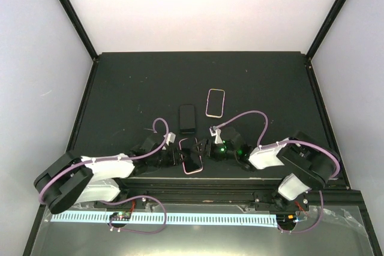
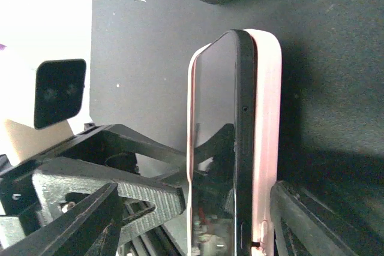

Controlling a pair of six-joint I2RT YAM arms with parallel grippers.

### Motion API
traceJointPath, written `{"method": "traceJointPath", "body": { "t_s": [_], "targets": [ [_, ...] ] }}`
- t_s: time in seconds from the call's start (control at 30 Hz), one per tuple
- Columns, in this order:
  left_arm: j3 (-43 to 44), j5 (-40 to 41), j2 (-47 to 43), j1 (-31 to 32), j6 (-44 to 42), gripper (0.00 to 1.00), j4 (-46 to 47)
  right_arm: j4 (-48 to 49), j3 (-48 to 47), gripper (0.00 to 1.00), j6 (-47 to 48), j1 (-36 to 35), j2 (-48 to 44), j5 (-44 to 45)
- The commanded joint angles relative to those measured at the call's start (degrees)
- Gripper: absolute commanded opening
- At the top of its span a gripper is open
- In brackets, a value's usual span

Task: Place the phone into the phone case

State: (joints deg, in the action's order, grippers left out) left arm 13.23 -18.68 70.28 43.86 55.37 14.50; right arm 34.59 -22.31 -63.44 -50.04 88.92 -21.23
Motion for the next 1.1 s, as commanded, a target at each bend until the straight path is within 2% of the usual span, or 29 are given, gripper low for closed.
{"method": "traceJointPath", "body": {
  "t_s": [0.0,0.17,0.3,0.73,0.8,0.93,1.07],
  "targets": [
    [-1.16,1.53,-1.37,-0.44,-1.61,0.42,-0.87,13.44,1.07,0.67,-5.19,-0.30,1.71,-4.68],
    [-2.50,0.84,-2.23,-0.46,-0.79,0.42,1.03,18.02,1.41,0.67,-7.81,-0.26,3.32,-6.14],
    [-3.19,0.97,-4.75,-0.74,-1.35,0.49,-0.26,20.89,1.93,0.67,-9.43,-0.28,4.64,-6.98],
    [-6.93,0.93,-14.99,-1.80,-1.23,0.58,-2.19,27.80,1.79,0.65,-13.14,-0.28,7.49,-8.69],
    [-6.95,2.33,-16.67,-1.93,-1.29,0.58,-4.61,25.32,2.19,0.64,-11.68,-0.26,6.84,-7.24],
    [-5.17,5.20,-18.73,-2.47,-2.61,0.55,-11.33,8.95,0.89,0.64,-4.57,-0.35,3.46,-2.41],
    [-4.84,4.28,-18.29,-3.49,-2.51,0.50,-12.19,-2.38,-0.44,0.65,0.25,-0.36,0.10,2.44]
  ]
}}
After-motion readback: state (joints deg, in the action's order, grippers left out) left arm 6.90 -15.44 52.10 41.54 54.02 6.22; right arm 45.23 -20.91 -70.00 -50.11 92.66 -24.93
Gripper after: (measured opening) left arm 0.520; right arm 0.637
